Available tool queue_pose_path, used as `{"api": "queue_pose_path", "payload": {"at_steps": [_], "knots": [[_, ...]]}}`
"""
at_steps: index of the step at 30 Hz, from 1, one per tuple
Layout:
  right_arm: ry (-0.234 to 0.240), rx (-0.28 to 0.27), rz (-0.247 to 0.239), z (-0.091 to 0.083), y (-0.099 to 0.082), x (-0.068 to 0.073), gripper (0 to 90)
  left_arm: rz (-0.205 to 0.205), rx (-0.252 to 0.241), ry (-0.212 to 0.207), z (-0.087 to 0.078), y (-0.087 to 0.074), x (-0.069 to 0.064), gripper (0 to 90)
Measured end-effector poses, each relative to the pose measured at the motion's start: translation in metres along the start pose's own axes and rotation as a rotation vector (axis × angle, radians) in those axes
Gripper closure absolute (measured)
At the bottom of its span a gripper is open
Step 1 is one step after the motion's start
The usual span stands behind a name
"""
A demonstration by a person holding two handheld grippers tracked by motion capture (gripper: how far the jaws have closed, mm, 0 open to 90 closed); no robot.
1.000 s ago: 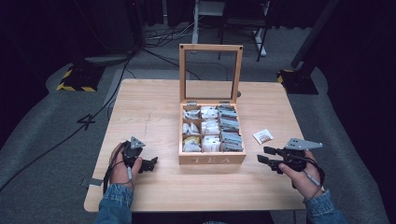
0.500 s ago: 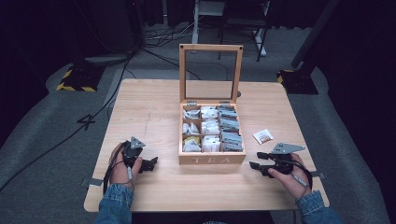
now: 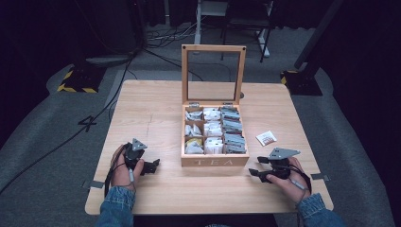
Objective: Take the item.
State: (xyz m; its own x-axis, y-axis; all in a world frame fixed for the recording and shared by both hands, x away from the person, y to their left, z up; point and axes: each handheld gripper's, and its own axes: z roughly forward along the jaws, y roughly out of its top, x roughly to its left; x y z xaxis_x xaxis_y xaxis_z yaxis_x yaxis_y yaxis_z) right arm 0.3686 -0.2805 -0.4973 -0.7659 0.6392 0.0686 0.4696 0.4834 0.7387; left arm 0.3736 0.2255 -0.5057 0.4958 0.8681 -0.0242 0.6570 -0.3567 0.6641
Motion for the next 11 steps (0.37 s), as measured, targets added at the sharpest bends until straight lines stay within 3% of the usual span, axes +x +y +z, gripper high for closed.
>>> {"api": "queue_pose_path", "payload": {"at_steps": [5, 6, 7, 11], "knots": [[-0.011, 0.006, -0.025, 0.0039, -0.0020, 0.0015, 23.4, 0.000, 0.000, 0.000, 0.0000, 0.0000, 0.0000, 0.0], [-0.016, 0.010, -0.034, 0.0045, -0.0021, 0.0019, 20.7, 0.002, -0.001, 0.000, 0.0002, 0.0002, 0.0001, 0.0], [-0.023, 0.015, -0.073, 0.0091, -0.0022, 0.0028, 11.9, 0.001, -0.001, 0.001, 0.0004, 0.0004, -0.0001, 0.0], [-0.023, 0.021, -0.075, 0.0103, -0.0013, 0.0030, 10.2, 0.005, 0.002, 0.003, 0.0005, 0.0009, -0.0001, 0.1]]}}
